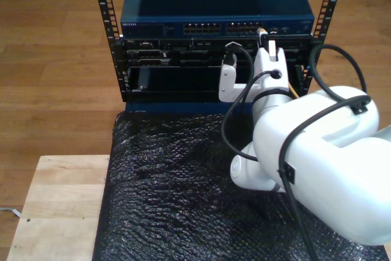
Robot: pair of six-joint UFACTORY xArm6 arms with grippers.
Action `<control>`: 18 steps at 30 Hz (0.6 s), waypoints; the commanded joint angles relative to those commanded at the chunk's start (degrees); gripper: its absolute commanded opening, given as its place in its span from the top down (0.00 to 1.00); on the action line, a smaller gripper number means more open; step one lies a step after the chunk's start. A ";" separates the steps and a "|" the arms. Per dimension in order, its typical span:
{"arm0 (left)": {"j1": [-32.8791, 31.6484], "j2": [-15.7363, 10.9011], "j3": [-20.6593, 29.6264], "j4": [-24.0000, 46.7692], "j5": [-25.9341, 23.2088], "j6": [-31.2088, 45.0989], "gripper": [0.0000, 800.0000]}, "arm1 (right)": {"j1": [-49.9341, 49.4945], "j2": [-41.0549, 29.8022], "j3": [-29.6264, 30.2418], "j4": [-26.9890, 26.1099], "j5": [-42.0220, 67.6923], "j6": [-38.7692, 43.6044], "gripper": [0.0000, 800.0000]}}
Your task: Grab the cable and plug it in
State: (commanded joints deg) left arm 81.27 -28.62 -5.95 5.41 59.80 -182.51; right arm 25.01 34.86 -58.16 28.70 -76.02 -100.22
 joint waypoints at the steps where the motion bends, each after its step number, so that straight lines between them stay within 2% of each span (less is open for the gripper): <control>1: 0.00 0.00 0.00 0.00 0.00 0.00 0.00 | 0.00 0.09 -0.53 0.00 0.00 0.00 1.00; 18: 0.00 0.00 0.00 0.00 0.00 0.00 0.00 | -1.41 3.16 -3.34 1.23 0.18 0.18 1.00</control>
State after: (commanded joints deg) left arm 81.27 -28.62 -5.95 5.41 59.80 -182.51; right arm 23.60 38.02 -61.51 29.93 -75.85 -100.04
